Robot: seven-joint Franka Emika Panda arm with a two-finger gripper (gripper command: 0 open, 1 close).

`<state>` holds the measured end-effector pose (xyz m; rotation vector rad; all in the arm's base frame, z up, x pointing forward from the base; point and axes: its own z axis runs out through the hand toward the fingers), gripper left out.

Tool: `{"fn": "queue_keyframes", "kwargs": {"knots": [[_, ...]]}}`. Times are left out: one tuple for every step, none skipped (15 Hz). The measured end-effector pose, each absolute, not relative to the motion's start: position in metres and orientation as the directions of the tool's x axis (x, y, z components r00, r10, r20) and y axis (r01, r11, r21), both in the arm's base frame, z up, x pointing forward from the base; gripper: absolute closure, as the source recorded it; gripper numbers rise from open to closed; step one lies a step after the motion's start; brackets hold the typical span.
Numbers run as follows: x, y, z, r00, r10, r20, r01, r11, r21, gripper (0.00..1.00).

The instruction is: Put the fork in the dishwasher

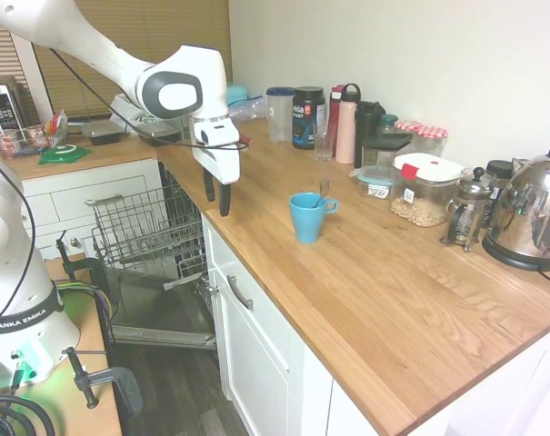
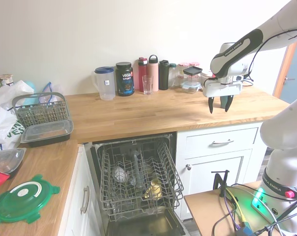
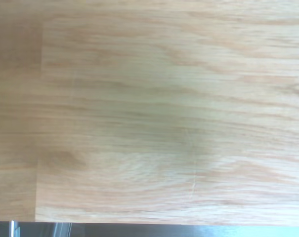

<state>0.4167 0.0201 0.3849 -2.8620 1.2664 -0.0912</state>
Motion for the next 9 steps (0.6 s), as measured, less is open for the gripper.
{"fn": "queue_keyframes", "kwargs": {"knots": [[0.417,0.02,0.384,0.67,-0.741,0.046,-0.74,-0.672,-0.033,0.0],[0.417,0.021,0.382,0.662,-0.748,0.038,-0.747,-0.664,-0.035,0.0],[0.418,0.021,0.383,0.639,-0.768,0.04,-0.767,-0.64,-0.045,0.0],[0.419,0.021,0.385,0.606,-0.794,0.047,-0.792,-0.608,-0.061,0.0],[0.421,0.017,0.389,0.576,-0.815,0.052,-0.811,-0.579,-0.084,0.0],[0.422,0.008,0.393,0.546,-0.836,0.056,-0.829,-0.548,-0.106,0.0],[0.423,-0.006,0.397,0.51,-0.858,0.059,-0.849,-0.513,-0.122,0.0],[0.422,-0.023,0.401,0.473,-0.879,0.061,-0.868,-0.477,-0.139,0.0],[0.421,-0.041,0.406,0.432,-0.899,0.065,-0.885,-0.437,-0.159,0.0]]}}
